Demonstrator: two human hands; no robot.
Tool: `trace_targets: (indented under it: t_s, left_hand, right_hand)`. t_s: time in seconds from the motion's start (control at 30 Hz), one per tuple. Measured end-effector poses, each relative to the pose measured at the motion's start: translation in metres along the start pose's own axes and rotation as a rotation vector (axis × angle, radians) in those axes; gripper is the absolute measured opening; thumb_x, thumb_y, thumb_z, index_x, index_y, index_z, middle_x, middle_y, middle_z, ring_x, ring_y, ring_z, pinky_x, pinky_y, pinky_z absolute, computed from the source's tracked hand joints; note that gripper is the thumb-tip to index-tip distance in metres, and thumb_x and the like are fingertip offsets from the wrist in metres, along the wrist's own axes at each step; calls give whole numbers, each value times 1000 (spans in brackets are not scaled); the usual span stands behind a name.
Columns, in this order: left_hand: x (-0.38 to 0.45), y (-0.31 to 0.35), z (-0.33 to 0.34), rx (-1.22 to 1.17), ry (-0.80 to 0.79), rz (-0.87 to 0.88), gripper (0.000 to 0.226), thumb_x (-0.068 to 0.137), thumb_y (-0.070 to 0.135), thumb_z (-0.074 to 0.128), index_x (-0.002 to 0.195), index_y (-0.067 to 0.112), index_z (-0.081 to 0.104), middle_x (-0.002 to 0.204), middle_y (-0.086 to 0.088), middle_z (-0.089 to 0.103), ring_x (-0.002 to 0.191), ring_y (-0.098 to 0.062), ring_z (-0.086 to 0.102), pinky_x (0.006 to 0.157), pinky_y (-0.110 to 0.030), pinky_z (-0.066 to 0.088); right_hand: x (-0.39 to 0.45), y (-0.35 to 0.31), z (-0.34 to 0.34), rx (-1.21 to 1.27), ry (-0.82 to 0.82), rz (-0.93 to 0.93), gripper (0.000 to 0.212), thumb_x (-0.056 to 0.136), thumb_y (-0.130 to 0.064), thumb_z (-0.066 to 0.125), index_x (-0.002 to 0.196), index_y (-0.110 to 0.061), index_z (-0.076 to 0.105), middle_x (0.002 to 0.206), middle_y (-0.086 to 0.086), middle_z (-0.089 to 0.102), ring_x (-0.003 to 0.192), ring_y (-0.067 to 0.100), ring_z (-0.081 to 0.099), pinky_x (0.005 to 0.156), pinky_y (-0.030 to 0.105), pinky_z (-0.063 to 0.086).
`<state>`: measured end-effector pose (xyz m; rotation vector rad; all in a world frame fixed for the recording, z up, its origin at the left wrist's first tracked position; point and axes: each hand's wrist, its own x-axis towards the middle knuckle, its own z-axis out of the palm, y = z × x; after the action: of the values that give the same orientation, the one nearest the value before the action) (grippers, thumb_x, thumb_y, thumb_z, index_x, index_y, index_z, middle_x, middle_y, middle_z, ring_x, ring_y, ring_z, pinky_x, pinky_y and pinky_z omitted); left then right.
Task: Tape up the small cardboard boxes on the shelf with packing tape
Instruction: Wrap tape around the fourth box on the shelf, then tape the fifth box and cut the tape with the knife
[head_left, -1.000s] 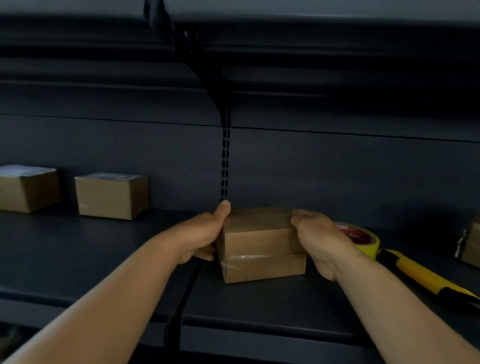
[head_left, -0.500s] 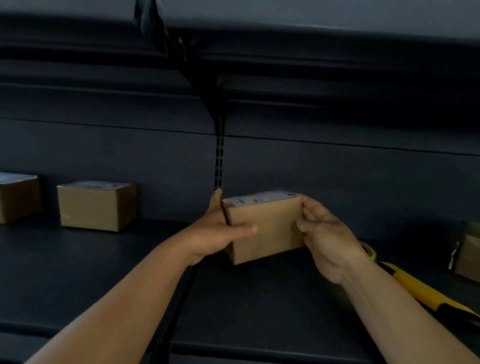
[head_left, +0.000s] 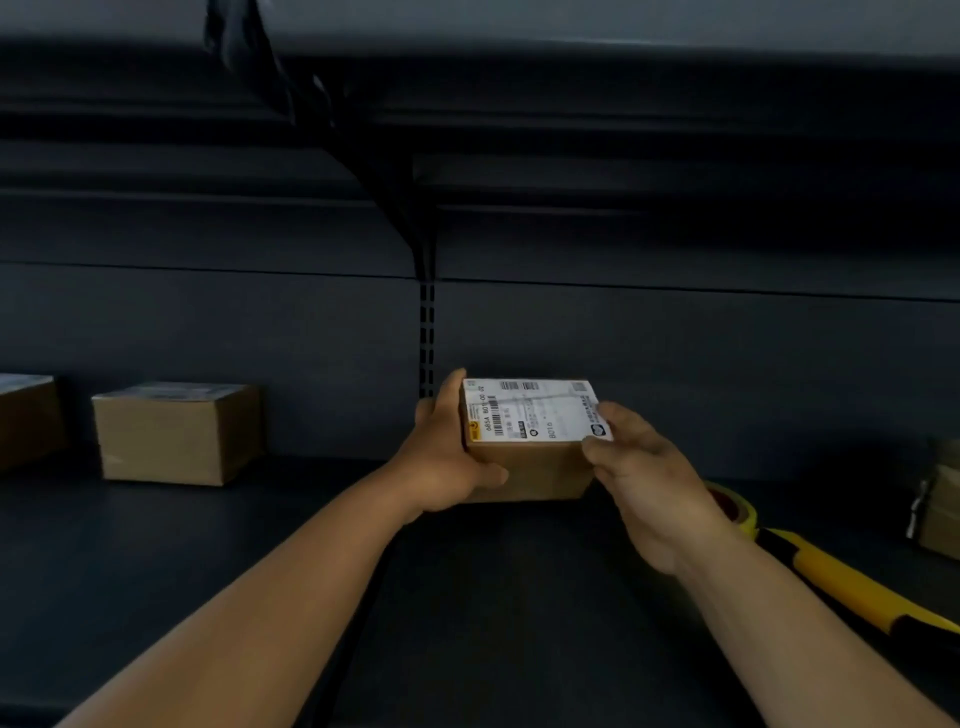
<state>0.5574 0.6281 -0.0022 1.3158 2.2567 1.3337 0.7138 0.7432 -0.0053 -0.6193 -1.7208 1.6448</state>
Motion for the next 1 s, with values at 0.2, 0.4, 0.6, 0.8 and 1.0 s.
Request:
trace_targets:
  t_s: [0.2, 0.4, 0.6, 0.8, 1.0]
  left_hand:
    - [19, -6, 7, -1, -16, -87, 107, 79, 20, 75, 152, 33, -3, 149, 4, 31, 129, -14, 39, 103, -25, 37]
    - [18, 1, 20, 52, 24, -66, 94, 92, 19, 61, 150, 30, -12, 156, -1, 19, 134, -16, 33, 98, -20, 31]
    - [10, 18, 24, 63, 160, 55, 96, 89, 24, 66, 152, 23, -6, 160, 2, 2, 144, -13, 12, 116, -25, 14]
    - [-2, 50, 35, -3, 196, 213, 82, 91, 31, 61, 153, 22, 7, 159, 3, 11, 144, -14, 15, 113, -25, 14]
    - [-13, 73, 58, -84, 72, 228, 71, 91, 40, 58, 150, 24, 21, 151, 3, 33, 133, -12, 38, 102, -23, 30]
  right_hand:
    - [4, 5, -2, -123, -23, 16, 61, 93, -6, 51, 148, -21, 27, 128, -16, 47, 114, 6, 45, 97, 22, 36]
    - [3, 3, 2, -251, -36, 22, 62, 90, 0, 43, 146, -24, 32, 139, -7, 48, 124, 11, 45, 101, 24, 36]
    - [-11, -11, 3, -155, 93, 10, 71, 94, -8, 52, 152, -22, 13, 154, -5, 25, 137, 15, 31, 94, 20, 28]
    - [-30, -25, 2, -120, 242, -61, 59, 97, -31, 51, 148, -19, 26, 152, -3, 32, 136, 15, 34, 107, 22, 28]
    - [-46, -36, -25, -167, 300, -68, 55, 97, -42, 45, 146, -22, 32, 148, -5, 38, 132, 13, 38, 93, 20, 32]
